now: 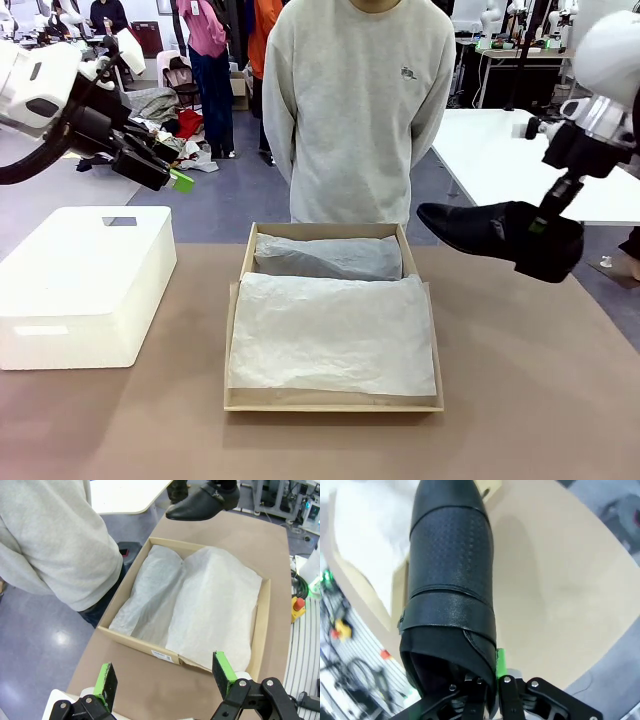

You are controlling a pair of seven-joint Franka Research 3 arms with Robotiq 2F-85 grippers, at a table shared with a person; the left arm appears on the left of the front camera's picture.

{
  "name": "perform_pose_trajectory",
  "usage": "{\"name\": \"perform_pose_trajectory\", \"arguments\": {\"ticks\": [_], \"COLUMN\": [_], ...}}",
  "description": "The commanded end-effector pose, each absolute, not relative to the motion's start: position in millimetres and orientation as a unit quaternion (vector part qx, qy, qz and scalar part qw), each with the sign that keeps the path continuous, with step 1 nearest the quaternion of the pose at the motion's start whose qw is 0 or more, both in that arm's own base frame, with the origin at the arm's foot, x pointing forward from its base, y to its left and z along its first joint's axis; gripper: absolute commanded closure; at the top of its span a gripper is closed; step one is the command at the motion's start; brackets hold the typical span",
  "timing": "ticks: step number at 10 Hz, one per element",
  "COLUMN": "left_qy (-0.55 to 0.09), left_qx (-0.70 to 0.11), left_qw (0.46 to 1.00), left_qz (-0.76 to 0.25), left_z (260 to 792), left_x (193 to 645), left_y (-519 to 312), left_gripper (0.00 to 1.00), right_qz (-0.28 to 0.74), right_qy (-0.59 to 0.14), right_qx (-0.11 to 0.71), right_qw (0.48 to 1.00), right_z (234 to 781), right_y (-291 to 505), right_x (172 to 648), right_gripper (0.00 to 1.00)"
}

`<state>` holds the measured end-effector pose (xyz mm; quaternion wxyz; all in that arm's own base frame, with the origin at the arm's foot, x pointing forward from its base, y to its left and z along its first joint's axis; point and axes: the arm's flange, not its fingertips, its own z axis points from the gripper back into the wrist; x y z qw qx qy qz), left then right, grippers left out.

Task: Pack the shoes into the box.
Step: Place the other shoe of the Shoes into the Shoes Box.

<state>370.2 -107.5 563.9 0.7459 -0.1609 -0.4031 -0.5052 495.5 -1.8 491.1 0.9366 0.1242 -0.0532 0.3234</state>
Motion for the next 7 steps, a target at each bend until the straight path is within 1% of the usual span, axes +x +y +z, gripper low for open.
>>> {"name": "perform_pose_trajectory", "arguments": {"ticks": [1, 3, 4, 5, 6, 7], "left_qy": [-0.409, -0.409, -0.409, -0.409, -0.409, -0.409], "left_qx": [-0.170, -0.170, -0.170, -0.170, -0.170, -0.170], "left_qw": [0.737, 0.737, 0.737, 0.737, 0.737, 0.737], "left_qz": [-0.511, -0.511, -0.511, -0.511, -0.511, -0.511], "left_z": [563, 563, 563, 563, 563, 563], "left_x": [372, 372, 372, 372, 372, 372], "left_y": [-106, -106, -106, -106, -106, -106], "left_gripper": [0.00, 0.00, 0.00, 0.00, 0.00, 0.00], "right_qz": [0.207, 0.116, 0.047, 0.005, -0.014, -0.067], "right_qy": [-0.042, -0.048, -0.089, -0.108, -0.108, -0.133], "right_qx": [0.116, 0.132, 0.112, 0.109, 0.098, 0.065], "right_qw": [0.971, 0.983, 0.989, 0.988, 0.989, 0.987], "right_z": [509, 519, 522, 522, 523, 524], "right_y": [35, 63, 78, 93, 104, 111], "right_x": [488, 490, 492, 497, 502, 506], "right_gripper": [1.00, 1.00, 1.00, 1.00, 1.00, 1.00]}}
